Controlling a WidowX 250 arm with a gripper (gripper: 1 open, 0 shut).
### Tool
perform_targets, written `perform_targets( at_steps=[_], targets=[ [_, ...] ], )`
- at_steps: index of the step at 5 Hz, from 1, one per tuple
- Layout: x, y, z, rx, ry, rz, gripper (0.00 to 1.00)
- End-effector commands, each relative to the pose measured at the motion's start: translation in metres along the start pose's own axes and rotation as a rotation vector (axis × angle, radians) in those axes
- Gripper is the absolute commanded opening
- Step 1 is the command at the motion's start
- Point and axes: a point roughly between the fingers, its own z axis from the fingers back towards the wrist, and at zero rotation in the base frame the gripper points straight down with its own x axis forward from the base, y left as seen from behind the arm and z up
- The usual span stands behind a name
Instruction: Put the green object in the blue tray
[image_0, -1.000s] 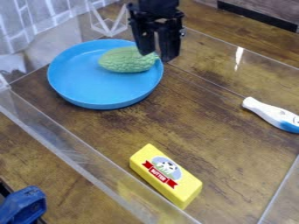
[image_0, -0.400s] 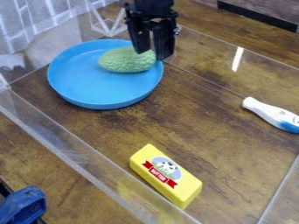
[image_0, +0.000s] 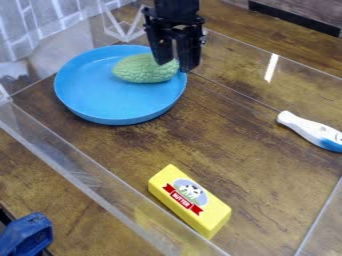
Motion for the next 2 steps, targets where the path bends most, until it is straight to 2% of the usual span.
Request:
perform_targets(
  at_steps=[1,2],
  targets=[
    [0.0132,0.0036,0.0218,0.024,-0.079,-0.005,1.0],
    [0.0137,0.0035,0.0205,0.023,-0.077,-0.004,1.0]
  ],
)
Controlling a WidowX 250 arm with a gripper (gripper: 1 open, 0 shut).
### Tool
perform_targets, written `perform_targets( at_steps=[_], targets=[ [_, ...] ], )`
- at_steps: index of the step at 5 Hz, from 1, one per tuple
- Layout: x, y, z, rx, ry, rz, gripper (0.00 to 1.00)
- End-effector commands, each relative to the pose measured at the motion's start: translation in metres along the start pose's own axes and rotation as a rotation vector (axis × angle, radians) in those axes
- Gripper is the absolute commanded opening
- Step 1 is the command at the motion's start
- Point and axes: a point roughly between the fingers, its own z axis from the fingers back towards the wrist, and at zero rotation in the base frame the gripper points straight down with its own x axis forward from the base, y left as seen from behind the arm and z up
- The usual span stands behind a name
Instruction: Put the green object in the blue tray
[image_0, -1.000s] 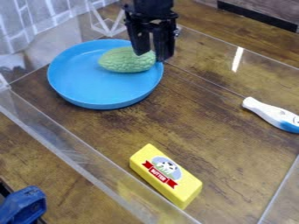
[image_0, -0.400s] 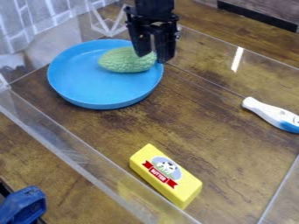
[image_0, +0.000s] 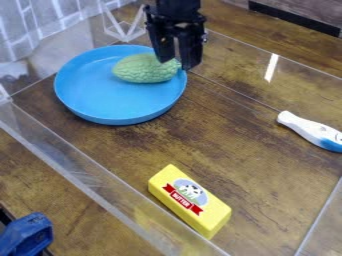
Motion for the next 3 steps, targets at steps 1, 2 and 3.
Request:
perform_targets(
  at_steps=[1,2,3],
  targets=[
    [0.0115,0.0017,0.025,0.026,-0.076,-0.005,1.0],
    [0.0145,0.0037,0.0261,0.03,-0.085,-0.01,1.0],
    [0.0155,0.005,0.0278,0.033,-0.092,-0.012,1.0]
  ],
)
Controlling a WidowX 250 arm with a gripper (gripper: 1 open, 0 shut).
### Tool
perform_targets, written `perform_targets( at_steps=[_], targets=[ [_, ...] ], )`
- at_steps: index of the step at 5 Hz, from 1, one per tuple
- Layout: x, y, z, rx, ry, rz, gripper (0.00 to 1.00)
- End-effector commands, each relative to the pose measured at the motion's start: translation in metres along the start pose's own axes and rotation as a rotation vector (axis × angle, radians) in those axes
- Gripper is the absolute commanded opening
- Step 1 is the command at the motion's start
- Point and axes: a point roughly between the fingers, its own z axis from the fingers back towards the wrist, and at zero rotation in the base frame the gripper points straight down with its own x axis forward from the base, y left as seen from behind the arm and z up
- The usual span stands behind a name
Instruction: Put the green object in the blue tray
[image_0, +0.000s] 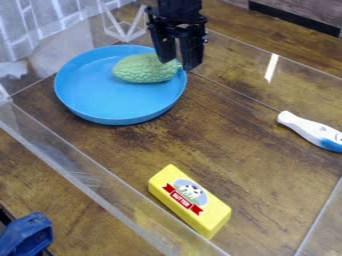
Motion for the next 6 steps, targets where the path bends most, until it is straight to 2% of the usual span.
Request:
perform_targets(
  at_steps=[1,4,6],
  targets=[
    [0.0118,0.0059,0.0248,0.029,-0.073,-0.002,1.0],
    [0.011,0.0096,0.0249,0.033,-0.07,0.008,1.0],
    [0.0065,0.0122,0.0218,0.037,-0.045,0.018,1.0]
  ],
)
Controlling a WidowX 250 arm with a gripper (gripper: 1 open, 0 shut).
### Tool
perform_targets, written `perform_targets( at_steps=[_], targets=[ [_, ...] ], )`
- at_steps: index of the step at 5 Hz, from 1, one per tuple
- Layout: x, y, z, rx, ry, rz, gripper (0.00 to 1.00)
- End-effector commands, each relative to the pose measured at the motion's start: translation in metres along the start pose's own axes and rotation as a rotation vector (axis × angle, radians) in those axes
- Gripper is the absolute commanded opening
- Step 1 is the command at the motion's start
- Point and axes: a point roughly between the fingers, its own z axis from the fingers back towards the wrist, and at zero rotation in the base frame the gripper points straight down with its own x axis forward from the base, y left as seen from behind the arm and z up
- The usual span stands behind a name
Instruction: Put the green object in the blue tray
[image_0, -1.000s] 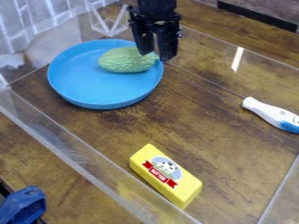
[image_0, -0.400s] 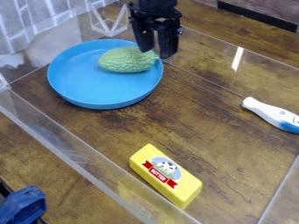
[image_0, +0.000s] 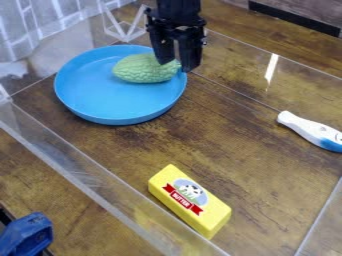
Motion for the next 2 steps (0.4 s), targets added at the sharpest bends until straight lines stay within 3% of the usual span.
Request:
perform_targets(
  at_steps=[1,2],
  targets=[
    [0.0078,0.0089,0.0269,0.028,-0.076,0.008,1.0],
    [0.0087,0.009,0.0285,0.03,-0.085,0.006,1.0]
  ],
)
